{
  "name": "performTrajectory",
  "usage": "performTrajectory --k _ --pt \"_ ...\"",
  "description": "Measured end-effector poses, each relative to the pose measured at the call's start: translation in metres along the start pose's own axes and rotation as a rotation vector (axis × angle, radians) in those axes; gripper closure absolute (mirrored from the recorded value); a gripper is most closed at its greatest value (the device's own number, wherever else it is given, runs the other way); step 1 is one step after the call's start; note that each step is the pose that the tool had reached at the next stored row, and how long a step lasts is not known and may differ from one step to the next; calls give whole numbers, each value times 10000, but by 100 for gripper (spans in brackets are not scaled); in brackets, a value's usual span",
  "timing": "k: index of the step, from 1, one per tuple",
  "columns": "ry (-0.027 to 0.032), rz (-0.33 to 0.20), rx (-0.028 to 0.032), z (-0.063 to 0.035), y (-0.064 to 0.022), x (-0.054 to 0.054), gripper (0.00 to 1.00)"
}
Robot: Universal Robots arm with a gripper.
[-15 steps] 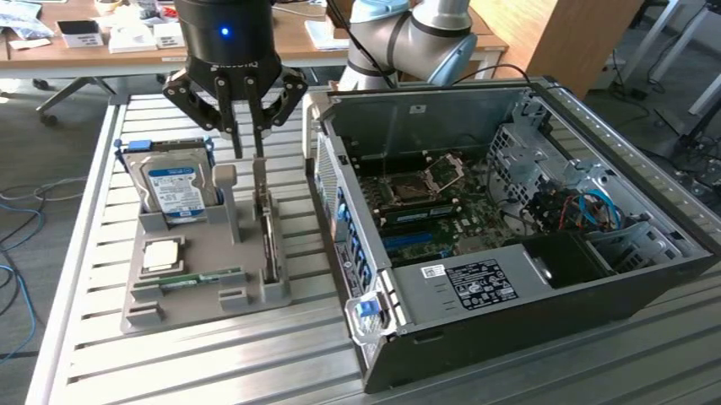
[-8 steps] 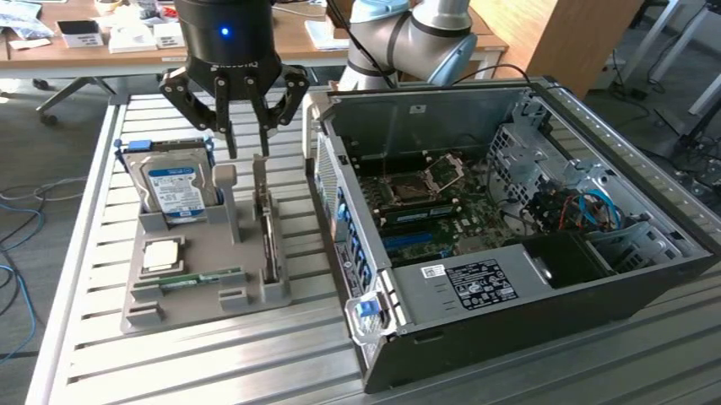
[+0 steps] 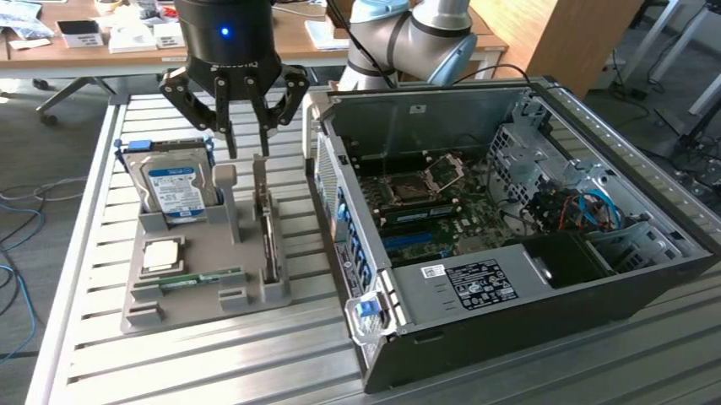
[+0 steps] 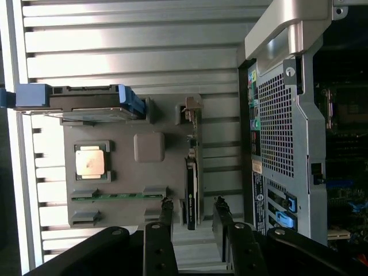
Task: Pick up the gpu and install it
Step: 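Pick up the gpu and move the gpu toward the slot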
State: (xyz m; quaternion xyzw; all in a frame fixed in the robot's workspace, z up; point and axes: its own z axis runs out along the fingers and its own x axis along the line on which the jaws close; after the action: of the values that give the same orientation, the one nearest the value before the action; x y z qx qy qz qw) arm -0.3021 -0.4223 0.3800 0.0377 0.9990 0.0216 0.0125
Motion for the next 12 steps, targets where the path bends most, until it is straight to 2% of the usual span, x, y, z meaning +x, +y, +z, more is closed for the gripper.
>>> performTrajectory --k 6,12 --pt "-2 0 -1 7 0 0 58" --pt "-1 0 -1 65 -3 2 58"
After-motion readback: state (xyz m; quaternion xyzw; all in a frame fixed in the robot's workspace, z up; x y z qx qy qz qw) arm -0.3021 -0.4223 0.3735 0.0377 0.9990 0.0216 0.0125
